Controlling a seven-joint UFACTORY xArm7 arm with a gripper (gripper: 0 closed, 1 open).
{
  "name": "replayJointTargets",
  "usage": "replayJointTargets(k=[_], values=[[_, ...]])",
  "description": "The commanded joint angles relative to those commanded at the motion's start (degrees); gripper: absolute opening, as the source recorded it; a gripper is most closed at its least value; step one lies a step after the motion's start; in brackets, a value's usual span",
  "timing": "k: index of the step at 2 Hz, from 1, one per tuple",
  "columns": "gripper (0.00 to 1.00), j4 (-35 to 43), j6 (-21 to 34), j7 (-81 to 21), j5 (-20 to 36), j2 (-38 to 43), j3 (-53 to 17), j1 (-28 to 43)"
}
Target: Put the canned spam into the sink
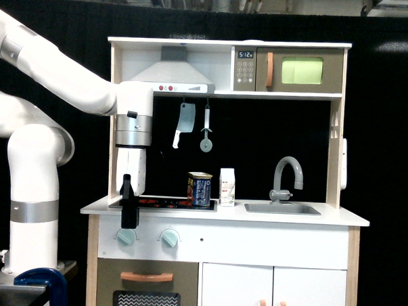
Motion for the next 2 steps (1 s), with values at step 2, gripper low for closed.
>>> replayJointTargets(k=[2], values=[[1.0,19.8,-7.8,-53.5,-4.6,21.2,-17.5,17.4]])
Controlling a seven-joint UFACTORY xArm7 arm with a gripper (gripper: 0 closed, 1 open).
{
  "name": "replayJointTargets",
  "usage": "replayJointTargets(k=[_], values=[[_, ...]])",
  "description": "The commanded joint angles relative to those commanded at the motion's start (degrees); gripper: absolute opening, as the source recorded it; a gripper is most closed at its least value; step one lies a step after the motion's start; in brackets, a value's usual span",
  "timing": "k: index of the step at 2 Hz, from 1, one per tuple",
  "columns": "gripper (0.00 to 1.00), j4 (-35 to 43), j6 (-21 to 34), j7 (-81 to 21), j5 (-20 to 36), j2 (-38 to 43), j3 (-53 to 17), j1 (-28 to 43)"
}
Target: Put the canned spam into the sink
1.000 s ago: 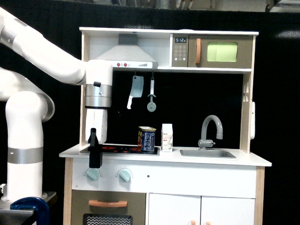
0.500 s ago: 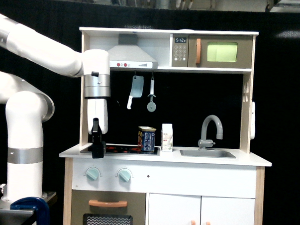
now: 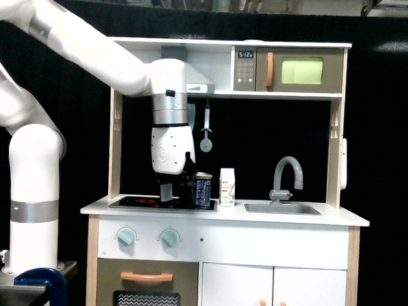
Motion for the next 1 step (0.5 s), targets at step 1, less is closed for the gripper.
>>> replayJointTargets(k=[1], values=[[1.0,8.5,1.3,-31.9,3.0,7.3,-5.4,11.7]])
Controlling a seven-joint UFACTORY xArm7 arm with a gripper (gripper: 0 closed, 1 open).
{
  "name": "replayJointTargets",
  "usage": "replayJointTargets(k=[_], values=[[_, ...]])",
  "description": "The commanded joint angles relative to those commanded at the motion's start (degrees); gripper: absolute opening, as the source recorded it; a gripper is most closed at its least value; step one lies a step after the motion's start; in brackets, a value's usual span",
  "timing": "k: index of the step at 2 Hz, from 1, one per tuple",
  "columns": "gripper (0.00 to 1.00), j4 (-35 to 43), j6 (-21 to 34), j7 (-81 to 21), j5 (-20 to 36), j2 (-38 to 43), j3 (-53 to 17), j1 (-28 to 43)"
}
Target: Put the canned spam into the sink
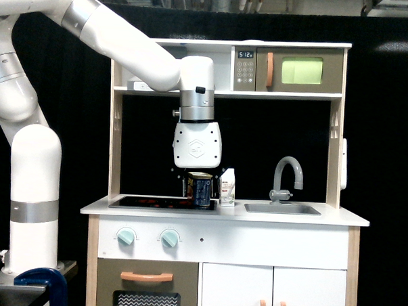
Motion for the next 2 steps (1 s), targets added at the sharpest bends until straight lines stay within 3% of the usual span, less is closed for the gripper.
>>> replayJointTargets(k=[1,2], values=[[1.0,-1.8,-7.0,2.6,-2.5,0.4,4.0,0.4],[1.0,6.7,1.9,-10.5,16.1,9.5,-6.5,4.7]])
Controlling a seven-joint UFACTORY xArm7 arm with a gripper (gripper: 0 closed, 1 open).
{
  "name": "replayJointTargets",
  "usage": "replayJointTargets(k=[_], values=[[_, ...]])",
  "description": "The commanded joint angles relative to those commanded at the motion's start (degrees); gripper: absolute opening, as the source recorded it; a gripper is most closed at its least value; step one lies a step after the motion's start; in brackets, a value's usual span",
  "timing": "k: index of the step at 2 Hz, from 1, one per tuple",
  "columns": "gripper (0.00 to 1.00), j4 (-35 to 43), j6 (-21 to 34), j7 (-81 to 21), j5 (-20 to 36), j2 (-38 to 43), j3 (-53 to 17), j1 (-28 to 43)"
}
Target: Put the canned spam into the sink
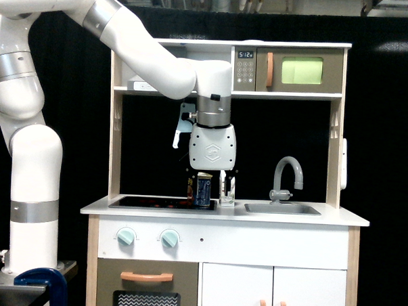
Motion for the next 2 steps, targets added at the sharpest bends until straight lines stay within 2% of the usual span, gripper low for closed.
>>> replayJointTargets(k=[2], values=[[1.0,-1.3,-2.4,2.5,-2.9,-1.0,3.8,0.1]])
